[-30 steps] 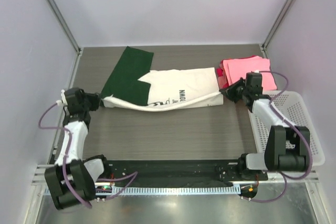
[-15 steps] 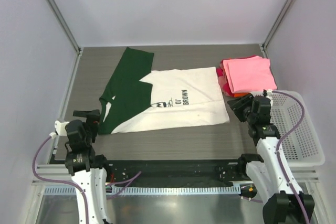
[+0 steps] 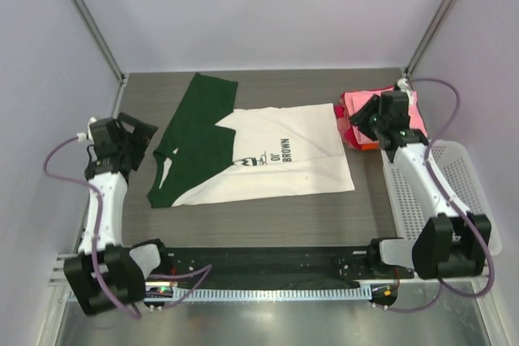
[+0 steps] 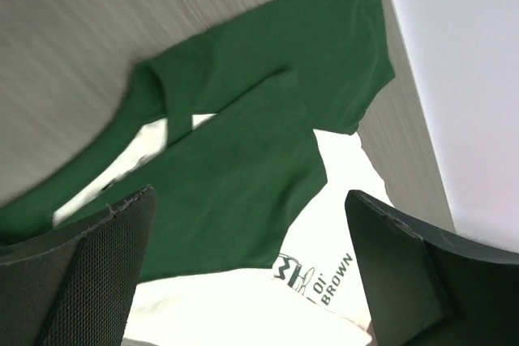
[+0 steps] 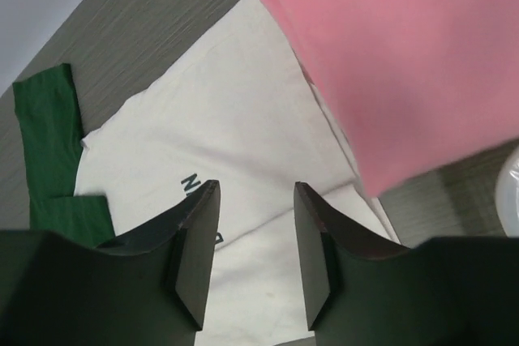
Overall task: Fold and stack the t-shirts
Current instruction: Fold the tshirt
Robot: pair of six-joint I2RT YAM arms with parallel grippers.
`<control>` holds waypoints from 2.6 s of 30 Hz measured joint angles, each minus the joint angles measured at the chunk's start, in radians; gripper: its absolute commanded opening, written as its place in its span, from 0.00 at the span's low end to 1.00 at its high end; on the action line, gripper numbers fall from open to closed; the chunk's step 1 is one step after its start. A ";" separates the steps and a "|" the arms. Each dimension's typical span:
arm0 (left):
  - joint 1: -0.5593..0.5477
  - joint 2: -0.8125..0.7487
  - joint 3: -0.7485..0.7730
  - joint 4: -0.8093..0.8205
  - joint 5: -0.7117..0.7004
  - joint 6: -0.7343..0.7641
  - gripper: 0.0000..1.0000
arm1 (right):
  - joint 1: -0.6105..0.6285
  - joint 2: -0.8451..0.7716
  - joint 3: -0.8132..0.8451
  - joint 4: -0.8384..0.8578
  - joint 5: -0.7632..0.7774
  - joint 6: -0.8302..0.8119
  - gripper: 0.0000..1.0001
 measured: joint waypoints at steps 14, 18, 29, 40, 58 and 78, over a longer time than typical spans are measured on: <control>-0.119 0.917 0.772 0.219 0.152 0.054 1.00 | 0.132 0.702 0.588 -0.070 0.085 -0.179 0.60; -0.139 1.136 1.001 0.214 0.158 0.092 1.00 | 0.132 0.847 0.698 -0.095 0.094 -0.201 0.66; -0.181 1.607 1.454 0.148 0.153 0.103 0.98 | 0.132 1.102 0.951 -0.148 0.147 -0.227 0.58; -0.224 1.755 1.646 0.152 0.150 0.145 0.95 | 0.132 1.201 1.059 -0.163 0.208 -0.241 0.38; -0.249 1.842 1.679 0.253 0.174 0.143 0.00 | 0.152 1.204 1.063 -0.166 0.212 -0.272 0.02; -0.238 1.489 1.144 0.666 0.253 0.230 0.00 | 0.165 1.172 1.066 -0.249 0.230 -0.274 0.01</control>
